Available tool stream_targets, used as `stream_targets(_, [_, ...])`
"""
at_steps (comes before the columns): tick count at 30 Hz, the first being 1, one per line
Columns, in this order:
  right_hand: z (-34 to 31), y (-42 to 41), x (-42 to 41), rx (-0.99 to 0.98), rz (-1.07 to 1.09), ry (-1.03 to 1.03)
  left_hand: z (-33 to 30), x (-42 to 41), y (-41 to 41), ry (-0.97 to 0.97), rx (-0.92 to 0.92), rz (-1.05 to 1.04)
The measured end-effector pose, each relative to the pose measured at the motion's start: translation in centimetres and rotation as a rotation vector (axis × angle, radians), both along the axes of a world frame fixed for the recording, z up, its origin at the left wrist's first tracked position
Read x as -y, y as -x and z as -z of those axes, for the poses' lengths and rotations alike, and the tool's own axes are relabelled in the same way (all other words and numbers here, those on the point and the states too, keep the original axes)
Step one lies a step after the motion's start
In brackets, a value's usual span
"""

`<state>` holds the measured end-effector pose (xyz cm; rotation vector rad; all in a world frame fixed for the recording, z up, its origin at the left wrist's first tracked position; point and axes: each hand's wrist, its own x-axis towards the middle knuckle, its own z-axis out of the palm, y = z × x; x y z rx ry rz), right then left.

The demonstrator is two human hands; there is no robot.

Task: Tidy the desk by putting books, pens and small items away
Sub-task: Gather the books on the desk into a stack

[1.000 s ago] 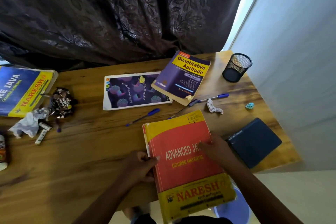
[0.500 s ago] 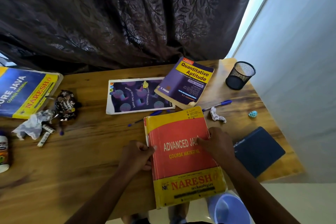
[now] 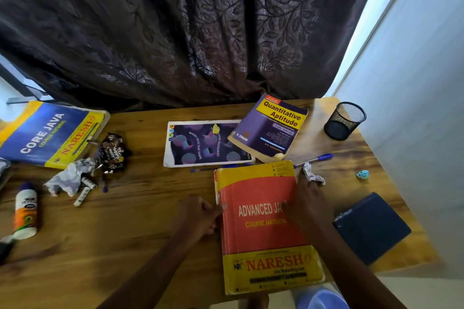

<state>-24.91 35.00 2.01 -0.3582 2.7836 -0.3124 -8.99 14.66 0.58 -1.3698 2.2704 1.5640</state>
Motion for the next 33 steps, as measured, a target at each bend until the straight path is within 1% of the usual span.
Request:
stream_targets(1, [-0.6,-0.2,0.4,-0.037,-0.014,0.004,-0.1,0.8,-0.1,0.025,-0.017,0.003])
stream_targets(2, [-1.0,-0.3,0.8,-0.096,-0.038,0.011,-0.3,1.7,-0.1,0.097,-0.029,0.019])
stream_targets(4, [-1.7,-0.5,2.0,-0.223,-0.113,0.044,-0.7,4.1,-0.2,0.312,-0.011,0.082])
stream_targets(5, [-1.9,-0.5,2.9,-0.257,-0.162,0.085,-1.0,5.2,0.0,0.399,-0.010,0.096])
stream_targets(8, [-1.7,-1.0,6.6,-0.255,-0.319,0.239,-1.4,8.8,0.9,0.601,-0.059,0.076])
stream_targets(11, [-1.4,-1.9,11.2,-0.256,-0.472,0.304,-0.8,12.7,2.6,0.718,-0.075,0.129])
stream_targets(13, [-1.1,-2.7,14.1,-0.240,-0.598,0.270,-0.1,15.4,3.9,0.740,0.003,0.225])
stream_targets(15, [-0.5,-3.5,16.8,-0.207,-0.731,0.189,0.4,18.0,5.6,0.751,0.081,0.295])
stream_targets(17, [0.3,-4.1,19.2,-0.202,-0.814,0.126,0.6,20.1,7.6,0.743,0.139,0.374])
stream_targets(20, [1.6,-4.2,21.8,-0.202,-0.831,0.080,1.5,22.9,10.2,0.725,0.222,0.483])
stream_targets(23, [2.3,-4.3,23.1,-0.178,-0.818,0.021,2.4,24.8,11.6,0.737,0.252,0.516])
stream_targets(26, [1.8,-4.7,24.0,-0.110,-0.769,-0.003,1.7,25.7,13.1,0.707,0.246,0.507])
stream_targets(29, [1.4,-5.3,24.5,-0.101,-0.745,-0.017,0.2,26.2,14.1,0.703,0.178,0.506])
stream_targets(33, [1.4,-5.6,25.0,-0.099,-0.691,-0.019,-0.4,27.2,14.2,0.532,0.018,0.454])
